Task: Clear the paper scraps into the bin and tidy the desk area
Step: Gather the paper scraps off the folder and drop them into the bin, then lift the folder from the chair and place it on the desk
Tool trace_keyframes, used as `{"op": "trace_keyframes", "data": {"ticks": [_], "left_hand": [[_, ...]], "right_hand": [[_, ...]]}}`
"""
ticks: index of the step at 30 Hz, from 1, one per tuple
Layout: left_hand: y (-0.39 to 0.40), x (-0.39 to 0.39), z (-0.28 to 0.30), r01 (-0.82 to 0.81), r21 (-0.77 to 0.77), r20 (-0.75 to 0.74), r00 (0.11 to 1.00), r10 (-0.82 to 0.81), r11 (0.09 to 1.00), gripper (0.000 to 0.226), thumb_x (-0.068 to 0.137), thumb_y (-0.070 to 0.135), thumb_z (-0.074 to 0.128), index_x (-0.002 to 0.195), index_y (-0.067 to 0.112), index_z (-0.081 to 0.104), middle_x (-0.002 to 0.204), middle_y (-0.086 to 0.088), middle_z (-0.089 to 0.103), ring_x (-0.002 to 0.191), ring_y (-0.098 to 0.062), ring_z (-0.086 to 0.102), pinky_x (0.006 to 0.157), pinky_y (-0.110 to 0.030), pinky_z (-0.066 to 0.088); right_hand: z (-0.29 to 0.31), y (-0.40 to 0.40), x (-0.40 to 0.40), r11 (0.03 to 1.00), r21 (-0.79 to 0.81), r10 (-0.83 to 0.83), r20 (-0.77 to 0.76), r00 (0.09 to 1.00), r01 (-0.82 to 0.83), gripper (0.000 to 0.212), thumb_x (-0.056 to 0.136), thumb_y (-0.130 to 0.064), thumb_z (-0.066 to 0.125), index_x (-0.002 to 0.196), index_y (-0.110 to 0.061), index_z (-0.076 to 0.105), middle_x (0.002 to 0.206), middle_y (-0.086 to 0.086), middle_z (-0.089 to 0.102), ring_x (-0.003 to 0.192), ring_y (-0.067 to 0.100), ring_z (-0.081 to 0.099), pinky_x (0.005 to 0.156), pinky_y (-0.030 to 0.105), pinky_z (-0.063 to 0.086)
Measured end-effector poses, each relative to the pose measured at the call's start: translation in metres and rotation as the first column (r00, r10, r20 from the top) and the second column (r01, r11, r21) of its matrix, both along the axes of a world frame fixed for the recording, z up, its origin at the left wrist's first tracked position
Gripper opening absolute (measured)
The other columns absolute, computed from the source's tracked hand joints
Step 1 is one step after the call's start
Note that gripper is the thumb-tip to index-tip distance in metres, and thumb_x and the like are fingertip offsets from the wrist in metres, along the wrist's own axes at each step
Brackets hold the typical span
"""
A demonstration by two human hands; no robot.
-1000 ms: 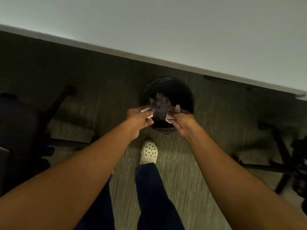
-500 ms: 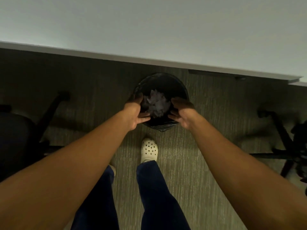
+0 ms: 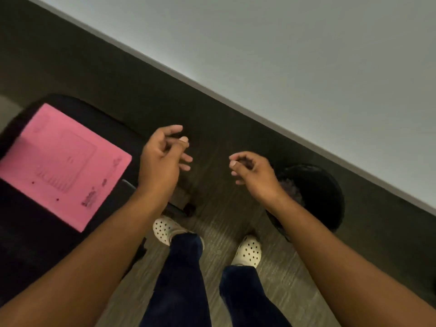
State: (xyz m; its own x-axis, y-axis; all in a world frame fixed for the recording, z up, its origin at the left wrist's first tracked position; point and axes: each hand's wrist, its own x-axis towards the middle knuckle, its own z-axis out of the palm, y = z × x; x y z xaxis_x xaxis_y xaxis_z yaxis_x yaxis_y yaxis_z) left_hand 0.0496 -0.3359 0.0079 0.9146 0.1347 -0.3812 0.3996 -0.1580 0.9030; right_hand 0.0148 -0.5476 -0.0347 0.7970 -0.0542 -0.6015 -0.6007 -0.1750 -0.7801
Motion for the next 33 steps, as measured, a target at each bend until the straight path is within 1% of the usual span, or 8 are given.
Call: {"op": "trace_keyframes", "data": {"ticks": [5, 11, 14, 17, 20, 22, 26, 33], "left_hand": [[0.139, 0.023, 0.017, -0.425, 0.069, 0.021, 0.905, 0.425, 0.903, 0.021, 0.099, 0.019, 0.066, 0.106, 0.037, 0.072, 0.093, 0.007, 0.074, 0.075, -0.004, 0.072, 0.062, -0.024, 0.06], [0.261, 0.0, -0.046, -0.69, 0.309, -0.1, 0.661, 0.744, 0.655, 0.013, 0.1, 0.016, 0.068, 0.099, 0.029, 0.071, 0.12, -0.002, 0.07, 0.115, -0.027, 0.069, 0.089, -0.036, 0.059], [0.293, -0.014, -0.081, -0.733, 0.374, -0.203, 0.534, 0.821, 0.569, 0.017, 0.102, 0.018, 0.069, 0.116, 0.026, 0.072, 0.145, -0.007, 0.05, 0.123, -0.031, 0.062, 0.105, -0.048, 0.057], [0.308, -0.024, -0.101, -0.744, 0.37, -0.33, 0.454, 0.828, 0.555, 0.054, 0.105, 0.022, 0.065, 0.156, 0.03, 0.05, 0.156, -0.01, 0.037, 0.131, -0.035, 0.058, 0.111, -0.057, 0.053], [0.316, -0.032, -0.109, -0.787, 0.332, -0.404, 0.379, 0.833, 0.519, 0.072, 0.105, 0.028, 0.064, 0.166, 0.036, 0.026, 0.159, -0.016, 0.043, 0.132, -0.041, 0.06, 0.106, -0.063, 0.054], [0.319, -0.035, -0.106, -0.844, 0.272, -0.435, 0.321, 0.841, 0.463, 0.061, 0.107, 0.033, 0.062, 0.161, 0.029, 0.035, 0.15, -0.016, 0.058, 0.125, -0.04, 0.065, 0.103, -0.063, 0.056], [0.317, -0.04, -0.078, -0.872, 0.192, -0.41, 0.346, 0.844, 0.45, 0.023, 0.111, 0.035, 0.052, 0.122, 0.018, 0.063, 0.118, -0.011, 0.074, 0.104, -0.033, 0.073, 0.092, -0.058, 0.062], [0.321, -0.056, 0.023, -0.878, -0.055, -0.375, 0.459, 0.805, 0.475, 0.016, 0.11, 0.039, 0.053, 0.11, 0.032, 0.067, 0.096, -0.002, 0.082, 0.087, -0.025, 0.081, 0.07, -0.041, 0.066]], "right_hand": [[0.023, 0.111, 0.069, 0.969, -0.038, 0.247, 0.097, 0.964, -0.244, 0.018, 0.101, -0.019, 0.065, 0.118, -0.019, 0.071, 0.106, -0.001, 0.072, 0.1, 0.017, 0.071, 0.083, 0.036, 0.061], [-0.011, 0.252, 0.124, 0.875, -0.141, 0.481, 0.142, 0.865, -0.463, 0.027, 0.094, -0.015, 0.075, 0.121, -0.015, 0.071, 0.108, -0.005, 0.072, 0.104, 0.013, 0.07, 0.092, 0.034, 0.059], [-0.036, 0.301, 0.135, 0.771, -0.238, 0.622, 0.08, 0.779, -0.591, 0.05, 0.093, -0.016, 0.077, 0.14, -0.016, 0.06, 0.135, 0.002, 0.065, 0.123, 0.018, 0.064, 0.103, 0.036, 0.054], [-0.055, 0.33, 0.142, 0.674, -0.314, 0.695, -0.037, 0.718, -0.669, 0.068, 0.093, -0.016, 0.076, 0.153, -0.018, 0.045, 0.153, 0.006, 0.05, 0.137, 0.028, 0.055, 0.109, 0.05, 0.051], [-0.066, 0.342, 0.149, 0.602, -0.374, 0.719, -0.129, 0.682, -0.706, 0.075, 0.091, -0.018, 0.078, 0.156, -0.019, 0.04, 0.153, 0.007, 0.042, 0.137, 0.032, 0.052, 0.11, 0.053, 0.049], [-0.064, 0.344, 0.154, 0.625, -0.339, 0.7, -0.154, 0.697, -0.703, 0.072, 0.092, -0.016, 0.078, 0.154, -0.018, 0.042, 0.149, 0.008, 0.048, 0.134, 0.032, 0.055, 0.108, 0.052, 0.051], [-0.033, 0.343, 0.157, 0.683, -0.229, 0.693, -0.097, 0.714, -0.694, 0.057, 0.093, -0.012, 0.075, 0.144, -0.018, 0.052, 0.134, 0.0, 0.065, 0.126, 0.025, 0.063, 0.101, 0.047, 0.056], [0.081, 0.329, 0.155, 0.787, -0.198, 0.606, 0.07, 0.792, -0.584, 0.051, 0.091, -0.022, 0.078, 0.136, -0.022, 0.054, 0.126, -0.004, 0.068, 0.11, 0.017, 0.072, 0.084, 0.041, 0.065]]}}
